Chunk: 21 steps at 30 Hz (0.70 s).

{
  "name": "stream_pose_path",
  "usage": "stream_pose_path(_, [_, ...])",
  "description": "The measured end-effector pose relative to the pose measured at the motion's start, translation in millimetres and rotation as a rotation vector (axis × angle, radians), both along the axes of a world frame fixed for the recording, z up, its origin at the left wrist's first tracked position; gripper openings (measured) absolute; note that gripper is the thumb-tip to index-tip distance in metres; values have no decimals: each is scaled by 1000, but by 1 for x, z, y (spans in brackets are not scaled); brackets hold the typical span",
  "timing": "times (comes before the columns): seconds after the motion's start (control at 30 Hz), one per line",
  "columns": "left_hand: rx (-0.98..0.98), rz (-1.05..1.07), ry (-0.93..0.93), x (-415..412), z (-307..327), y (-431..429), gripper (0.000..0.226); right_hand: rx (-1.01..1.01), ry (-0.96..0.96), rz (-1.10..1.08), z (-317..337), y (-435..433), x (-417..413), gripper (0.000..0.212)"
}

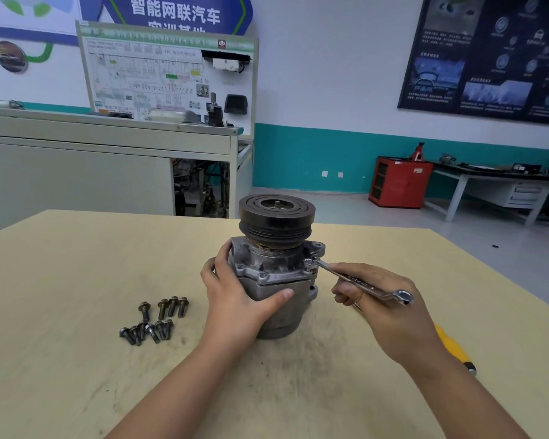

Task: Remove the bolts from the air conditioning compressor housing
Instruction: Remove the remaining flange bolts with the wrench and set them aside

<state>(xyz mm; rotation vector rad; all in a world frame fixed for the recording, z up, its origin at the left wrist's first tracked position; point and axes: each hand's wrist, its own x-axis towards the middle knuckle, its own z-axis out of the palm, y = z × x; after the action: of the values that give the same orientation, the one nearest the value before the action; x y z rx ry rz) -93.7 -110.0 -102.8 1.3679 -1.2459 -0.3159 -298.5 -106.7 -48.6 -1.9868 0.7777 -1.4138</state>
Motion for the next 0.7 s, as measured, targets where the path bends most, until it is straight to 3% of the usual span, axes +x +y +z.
stream_pose_path(0.13, [10,-5,4,0,0,0,118,88,-115,20,-5,-7,-4,19])
stream_pose_path(0.43, [17,-12,0,0,0,2,117,562,-513,153,-2,-35,10,28])
stream_pose_path(0.7, [15,-13,-19,0,1,3,116,810,-433,-23,17,-73,41,28])
